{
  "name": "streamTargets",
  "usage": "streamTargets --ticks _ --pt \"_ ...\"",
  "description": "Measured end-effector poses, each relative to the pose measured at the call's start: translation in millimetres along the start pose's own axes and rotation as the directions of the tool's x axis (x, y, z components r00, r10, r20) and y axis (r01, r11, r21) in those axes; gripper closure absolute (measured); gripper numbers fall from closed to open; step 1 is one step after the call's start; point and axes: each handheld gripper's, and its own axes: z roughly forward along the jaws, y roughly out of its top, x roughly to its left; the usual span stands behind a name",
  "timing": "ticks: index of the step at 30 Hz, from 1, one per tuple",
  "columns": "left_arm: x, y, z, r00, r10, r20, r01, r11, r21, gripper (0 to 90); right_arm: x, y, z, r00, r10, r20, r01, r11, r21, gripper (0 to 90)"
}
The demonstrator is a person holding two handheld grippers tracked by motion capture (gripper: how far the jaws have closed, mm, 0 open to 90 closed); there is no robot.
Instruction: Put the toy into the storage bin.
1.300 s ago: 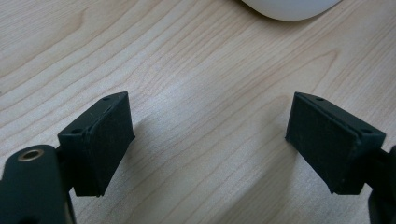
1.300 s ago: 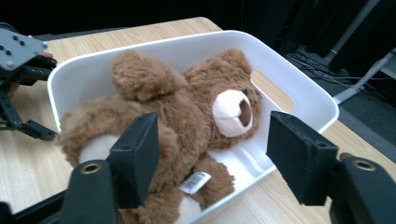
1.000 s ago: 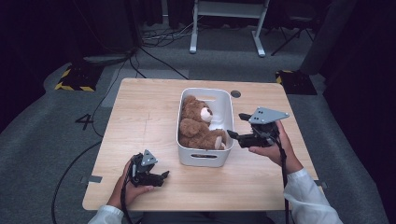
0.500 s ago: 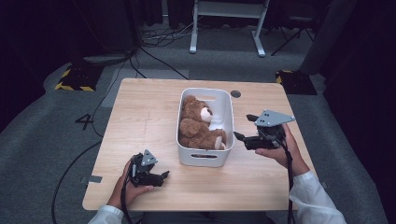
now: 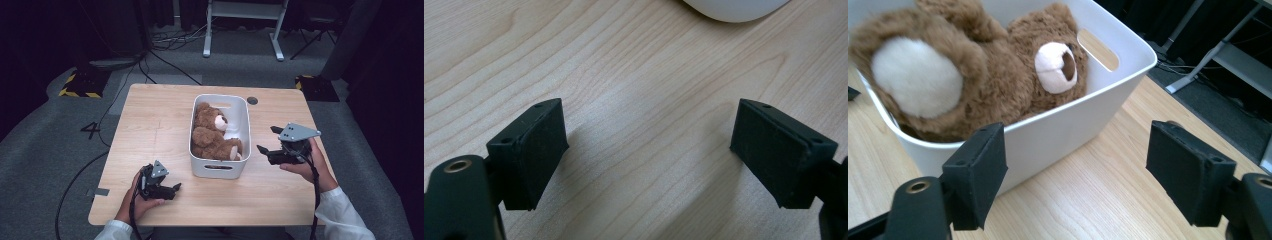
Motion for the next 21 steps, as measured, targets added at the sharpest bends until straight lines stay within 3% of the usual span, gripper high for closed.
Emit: streamTargets --ticks 21 --pt "0.2 0.1 -0.1 1.0 0.003 -0.001 -0.003 1.0 0.0 14.9 2.4 -32.8 1.6 0.9999 -0.001 -0.011 0.002 0.999 0.043 23.7"
